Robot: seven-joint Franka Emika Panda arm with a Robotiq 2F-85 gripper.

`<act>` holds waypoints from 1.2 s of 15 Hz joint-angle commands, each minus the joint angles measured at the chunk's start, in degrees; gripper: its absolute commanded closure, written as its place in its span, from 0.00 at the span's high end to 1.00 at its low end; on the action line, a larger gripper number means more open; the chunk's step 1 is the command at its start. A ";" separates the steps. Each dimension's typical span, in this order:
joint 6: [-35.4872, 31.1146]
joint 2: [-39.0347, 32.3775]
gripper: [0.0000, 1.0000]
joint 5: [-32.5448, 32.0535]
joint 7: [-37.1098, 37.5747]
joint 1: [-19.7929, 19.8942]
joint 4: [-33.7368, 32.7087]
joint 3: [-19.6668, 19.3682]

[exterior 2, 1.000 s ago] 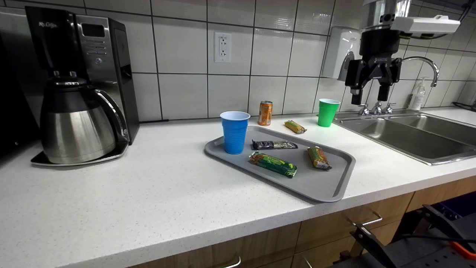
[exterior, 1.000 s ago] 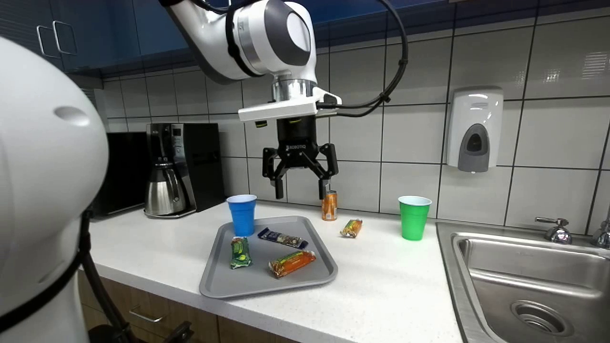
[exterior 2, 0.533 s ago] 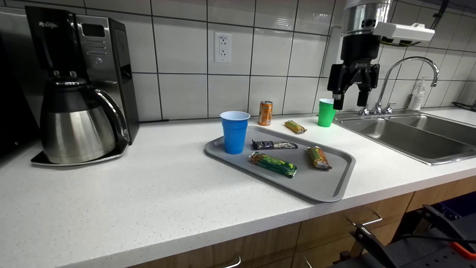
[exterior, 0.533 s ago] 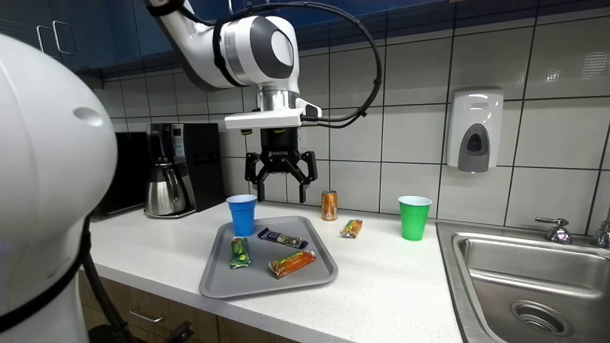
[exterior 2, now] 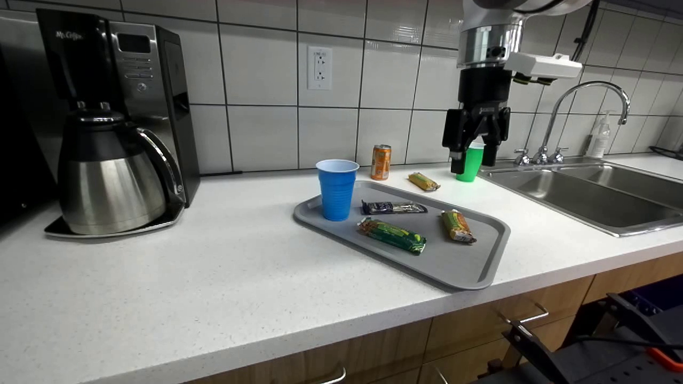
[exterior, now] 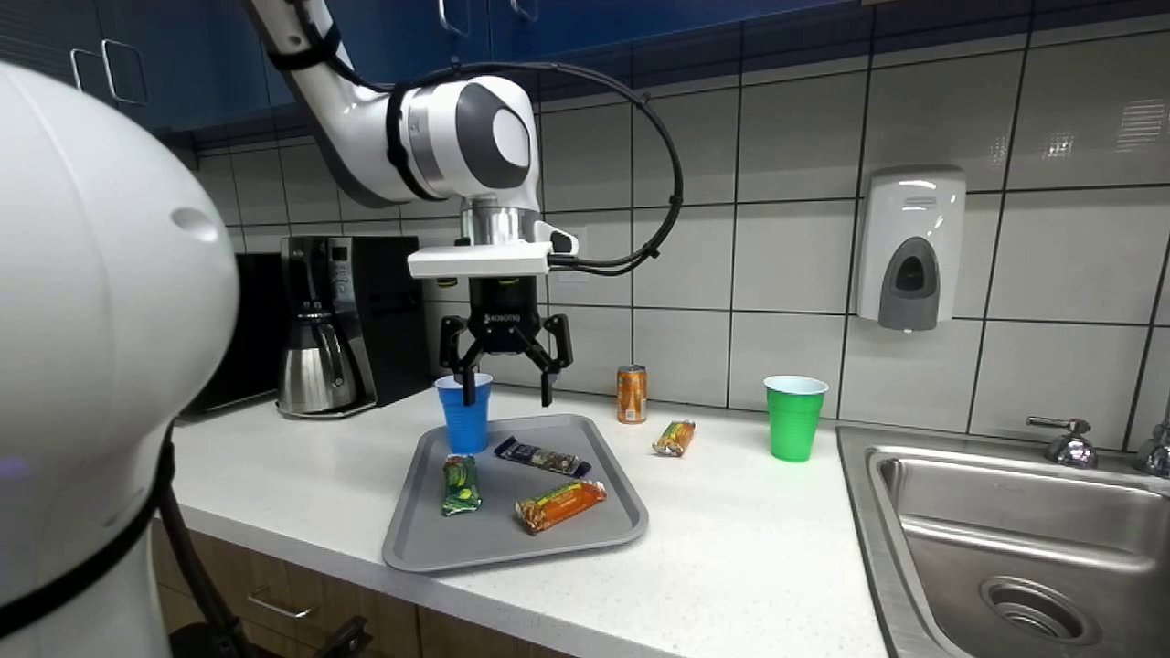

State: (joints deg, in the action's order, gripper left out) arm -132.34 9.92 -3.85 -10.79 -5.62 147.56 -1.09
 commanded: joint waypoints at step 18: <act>-2.88 -12.91 1.00 0.35 -8.75 0.05 -7.98 4.41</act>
State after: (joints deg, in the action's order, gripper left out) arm -135.62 -2.16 -3.69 -16.74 -6.50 141.04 2.39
